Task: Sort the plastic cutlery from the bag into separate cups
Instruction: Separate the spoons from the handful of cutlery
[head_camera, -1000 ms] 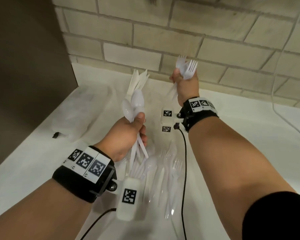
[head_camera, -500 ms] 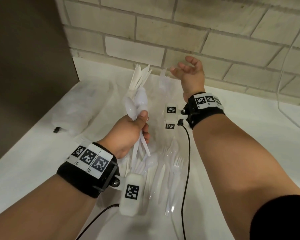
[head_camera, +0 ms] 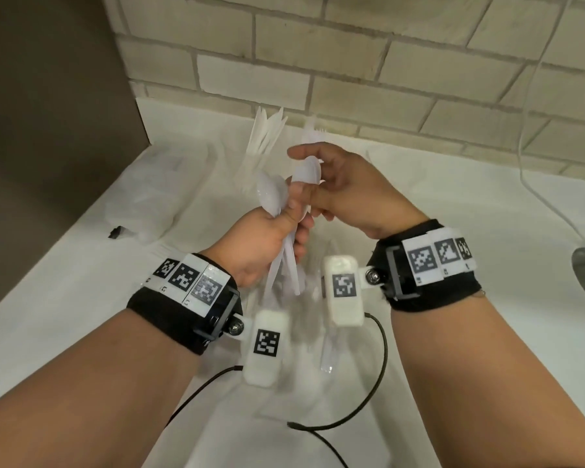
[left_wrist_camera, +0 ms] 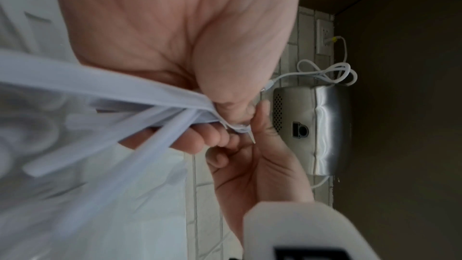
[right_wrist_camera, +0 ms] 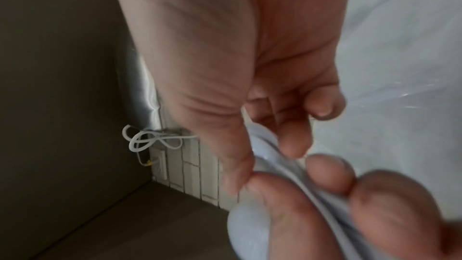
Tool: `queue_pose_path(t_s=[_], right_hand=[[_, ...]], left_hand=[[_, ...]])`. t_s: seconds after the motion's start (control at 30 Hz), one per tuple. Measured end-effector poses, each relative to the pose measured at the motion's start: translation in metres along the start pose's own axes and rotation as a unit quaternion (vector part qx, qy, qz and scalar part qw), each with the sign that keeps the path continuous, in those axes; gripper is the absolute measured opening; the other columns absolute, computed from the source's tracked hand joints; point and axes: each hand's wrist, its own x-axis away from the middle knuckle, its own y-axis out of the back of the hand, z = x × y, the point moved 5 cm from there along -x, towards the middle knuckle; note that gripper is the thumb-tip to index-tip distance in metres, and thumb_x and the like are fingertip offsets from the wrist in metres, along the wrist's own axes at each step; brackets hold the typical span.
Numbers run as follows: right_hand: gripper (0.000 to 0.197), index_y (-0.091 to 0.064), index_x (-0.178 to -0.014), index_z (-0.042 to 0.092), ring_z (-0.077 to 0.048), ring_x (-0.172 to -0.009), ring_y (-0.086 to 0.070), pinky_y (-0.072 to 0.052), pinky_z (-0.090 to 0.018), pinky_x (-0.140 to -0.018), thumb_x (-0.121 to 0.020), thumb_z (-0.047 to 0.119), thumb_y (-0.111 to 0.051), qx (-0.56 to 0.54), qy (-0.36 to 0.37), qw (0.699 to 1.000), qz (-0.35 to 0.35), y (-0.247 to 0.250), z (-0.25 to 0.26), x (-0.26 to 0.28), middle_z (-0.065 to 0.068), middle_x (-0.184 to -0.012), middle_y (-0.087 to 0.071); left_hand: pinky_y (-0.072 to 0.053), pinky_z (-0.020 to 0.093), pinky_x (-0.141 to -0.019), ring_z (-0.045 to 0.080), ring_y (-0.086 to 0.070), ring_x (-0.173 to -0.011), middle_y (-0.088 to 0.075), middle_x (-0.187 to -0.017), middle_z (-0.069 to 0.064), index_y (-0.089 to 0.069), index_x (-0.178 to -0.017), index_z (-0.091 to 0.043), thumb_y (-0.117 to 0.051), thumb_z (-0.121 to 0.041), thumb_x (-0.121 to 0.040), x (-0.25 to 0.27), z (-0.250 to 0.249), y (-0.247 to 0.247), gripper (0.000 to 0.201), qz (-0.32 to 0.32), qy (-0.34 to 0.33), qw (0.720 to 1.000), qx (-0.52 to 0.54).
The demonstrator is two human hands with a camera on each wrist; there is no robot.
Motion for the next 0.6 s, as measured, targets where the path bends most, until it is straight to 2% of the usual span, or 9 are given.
queue_pose_path(t_s=[0.1,0.2,0.23,0.3,0.33,0.4,0.47,0.6], right_hand=[[0.024,-0.059,-0.115,0.022,-0.014,-0.055,-0.061,-0.046,-0.022,-0.053,-0.091,0.018,-0.061,0.04,-0.007,0.997,-0.064,-0.002,-0.004,0.014,-0.01,-0.099,-0.071],[0.022,-0.057,-0.115,0.022,-0.011,-0.061,-0.061,-0.051,-0.023,-0.065,-0.094,0.017,-0.052,0.15,0.007,0.983,-0.11,-0.002,-0.005,0.024,-0.005,-0.09,-0.071],[0.023,-0.056,-0.116,0.022,-0.01,-0.062,-0.059,-0.05,-0.02,-0.065,-0.095,0.016,-0.049,0.173,0.013,0.977,-0.123,-0.002,-0.005,0.027,-0.002,-0.088,-0.068],[0.025,-0.054,-0.118,0.019,-0.005,-0.062,-0.054,-0.042,-0.01,-0.058,-0.096,0.013,-0.044,0.201,0.023,0.969,-0.142,-0.002,-0.004,0.031,0.002,-0.085,-0.061],[0.025,-0.053,-0.119,0.017,-0.006,-0.062,-0.053,-0.04,-0.009,-0.055,-0.097,0.012,-0.042,0.207,0.025,0.967,-0.146,-0.002,-0.004,0.032,0.002,-0.086,-0.059],[0.026,-0.052,-0.12,0.015,-0.011,-0.065,-0.052,-0.04,-0.011,-0.053,-0.098,0.011,-0.04,0.211,0.028,0.965,-0.151,-0.002,-0.003,0.035,0.002,-0.088,-0.056],[0.026,-0.052,-0.121,0.012,-0.014,-0.071,-0.053,-0.039,-0.016,-0.053,-0.099,0.009,-0.039,0.225,0.038,0.961,-0.157,-0.002,-0.002,0.038,0.001,-0.087,-0.056],[0.026,-0.054,-0.119,0.007,-0.027,-0.081,-0.061,-0.048,-0.035,-0.071,-0.098,0.008,-0.039,0.271,0.048,0.945,-0.179,0.003,-0.005,0.04,-0.012,-0.094,-0.066]], left_hand=[[-0.05,0.025,-0.056,0.013,-0.054,-0.057,-0.057,-0.065,-0.002,-0.061,-0.078,-0.012,-0.04,-0.052,-0.092,0.006,0.004,-0.011,0.047,0.022,-0.012,1.0,-0.012],[-0.053,0.022,-0.059,0.014,-0.061,-0.063,-0.062,-0.07,0.002,-0.063,-0.081,-0.01,-0.04,-0.04,-0.097,0.01,0.003,-0.019,0.041,0.015,-0.022,1.0,-0.014],[-0.055,0.022,-0.063,0.015,-0.064,-0.068,-0.065,-0.075,0.004,-0.064,-0.085,-0.01,-0.04,-0.037,-0.098,0.011,0.002,-0.02,0.039,0.012,-0.027,0.999,-0.023],[-0.057,0.028,-0.077,0.021,-0.068,-0.082,-0.07,-0.089,0.009,-0.066,-0.097,-0.011,-0.04,-0.036,-0.099,0.011,0.003,-0.022,0.036,0.016,-0.033,0.999,-0.034],[-0.056,0.031,-0.082,0.024,-0.069,-0.088,-0.071,-0.096,0.012,-0.066,-0.103,-0.011,-0.039,-0.037,-0.099,0.012,0.003,-0.023,0.037,0.016,-0.031,0.999,-0.032],[-0.055,0.037,-0.088,0.026,-0.07,-0.095,-0.071,-0.104,0.016,-0.066,-0.109,-0.01,-0.037,-0.037,-0.101,0.011,0.005,-0.023,0.04,-0.001,-0.024,0.999,-0.022],[-0.054,0.041,-0.09,0.028,-0.07,-0.097,-0.071,-0.105,0.018,-0.066,-0.107,-0.007,-0.037,-0.034,-0.102,0.011,0.006,-0.023,0.04,-0.021,-0.021,0.999,-0.014],[-0.055,0.044,-0.088,0.031,-0.07,-0.092,-0.072,-0.1,0.015,-0.067,-0.099,-0.009,-0.036,-0.027,-0.103,0.007,0.005,-0.015,0.037,-0.075,-0.028,0.995,-0.053]])
